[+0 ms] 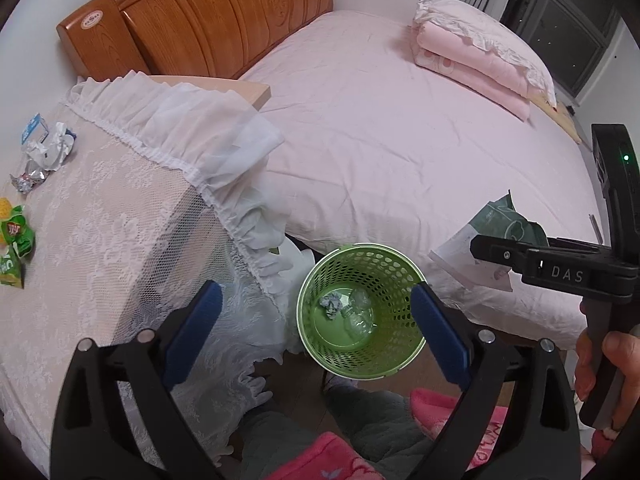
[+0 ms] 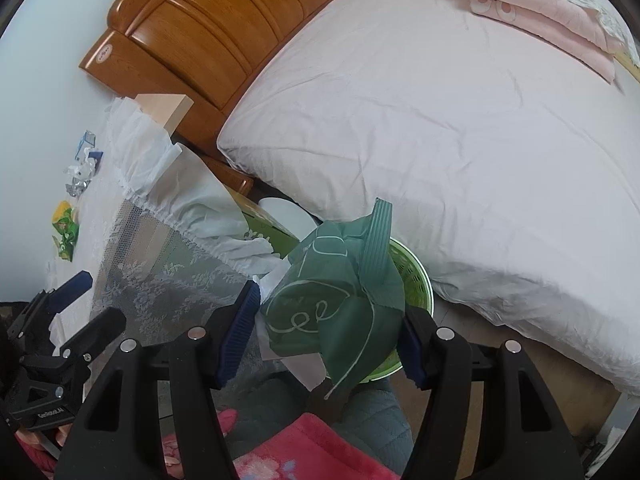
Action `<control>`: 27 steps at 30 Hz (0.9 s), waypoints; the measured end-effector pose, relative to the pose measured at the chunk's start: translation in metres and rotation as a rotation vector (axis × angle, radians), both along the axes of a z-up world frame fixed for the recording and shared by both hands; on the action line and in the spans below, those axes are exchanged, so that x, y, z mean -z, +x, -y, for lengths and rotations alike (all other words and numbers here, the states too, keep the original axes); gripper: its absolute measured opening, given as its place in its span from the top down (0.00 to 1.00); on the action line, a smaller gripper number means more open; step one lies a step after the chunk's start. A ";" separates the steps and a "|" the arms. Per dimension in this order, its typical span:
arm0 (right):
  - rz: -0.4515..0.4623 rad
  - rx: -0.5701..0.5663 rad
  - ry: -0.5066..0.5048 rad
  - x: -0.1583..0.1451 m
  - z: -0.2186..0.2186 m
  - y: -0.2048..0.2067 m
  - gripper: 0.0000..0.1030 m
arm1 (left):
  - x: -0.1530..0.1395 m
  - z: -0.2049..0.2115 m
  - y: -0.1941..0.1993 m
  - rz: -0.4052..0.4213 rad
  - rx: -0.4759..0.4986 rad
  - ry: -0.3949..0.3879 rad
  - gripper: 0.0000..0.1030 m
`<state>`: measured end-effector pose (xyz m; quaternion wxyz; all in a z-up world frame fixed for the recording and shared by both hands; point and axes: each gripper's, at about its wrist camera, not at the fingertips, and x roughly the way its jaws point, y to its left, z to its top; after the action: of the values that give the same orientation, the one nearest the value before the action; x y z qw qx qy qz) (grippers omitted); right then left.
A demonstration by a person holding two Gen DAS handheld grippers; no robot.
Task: Collect trash
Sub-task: 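Open the right tool over the wastebasket to drop the green wrapper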
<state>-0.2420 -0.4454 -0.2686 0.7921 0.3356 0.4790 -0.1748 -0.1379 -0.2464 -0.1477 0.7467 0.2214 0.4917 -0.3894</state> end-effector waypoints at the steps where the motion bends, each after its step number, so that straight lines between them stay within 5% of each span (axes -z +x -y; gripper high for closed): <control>1: -0.007 -0.009 0.000 0.002 -0.002 0.002 0.38 | -0.001 -0.001 0.000 0.007 -0.003 0.004 0.11; 5: -0.044 -0.044 -0.005 0.008 -0.009 0.008 0.37 | -0.005 -0.005 0.003 0.019 -0.015 -0.002 0.08; 9: -0.098 -0.077 -0.036 0.016 -0.018 0.013 0.14 | -0.008 -0.008 0.005 0.015 -0.023 -0.011 0.08; 15: -0.131 -0.093 -0.058 0.020 -0.023 0.014 0.05 | -0.008 -0.013 0.007 0.015 -0.036 -0.012 0.08; 27: -0.144 -0.084 -0.063 0.021 -0.018 0.013 0.04 | -0.005 -0.022 0.014 -0.005 -0.072 -0.009 0.08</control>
<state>-0.2289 -0.4272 -0.2896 0.7723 0.2769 0.5426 -0.1800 -0.1239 -0.2245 -0.1425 0.7600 0.1992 0.4994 -0.3650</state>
